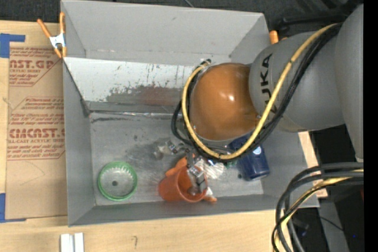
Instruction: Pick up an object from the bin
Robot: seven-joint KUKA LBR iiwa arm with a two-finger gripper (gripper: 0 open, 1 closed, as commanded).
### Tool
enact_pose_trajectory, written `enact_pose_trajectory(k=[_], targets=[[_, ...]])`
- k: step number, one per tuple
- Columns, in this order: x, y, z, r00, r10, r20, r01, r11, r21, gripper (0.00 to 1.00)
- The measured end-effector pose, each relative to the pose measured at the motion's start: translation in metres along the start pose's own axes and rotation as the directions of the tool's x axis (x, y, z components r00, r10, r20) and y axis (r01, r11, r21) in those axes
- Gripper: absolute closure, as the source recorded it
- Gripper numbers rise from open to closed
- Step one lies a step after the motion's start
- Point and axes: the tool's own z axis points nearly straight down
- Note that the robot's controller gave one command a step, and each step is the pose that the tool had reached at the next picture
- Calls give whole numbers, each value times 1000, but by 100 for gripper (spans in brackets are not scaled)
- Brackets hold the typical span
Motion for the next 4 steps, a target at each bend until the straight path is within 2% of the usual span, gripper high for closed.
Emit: enact_pose_trajectory(k=[1,2,3,4], targets=[[-25,-36,51,990,-138,32,137,990,16,0],[-9,-6,43,922,-385,47,384,923,38,100],[-9,-6,43,922,-385,47,383,923,38,100],[-9,-6,39,922,-386,38,385,922,32,100]])
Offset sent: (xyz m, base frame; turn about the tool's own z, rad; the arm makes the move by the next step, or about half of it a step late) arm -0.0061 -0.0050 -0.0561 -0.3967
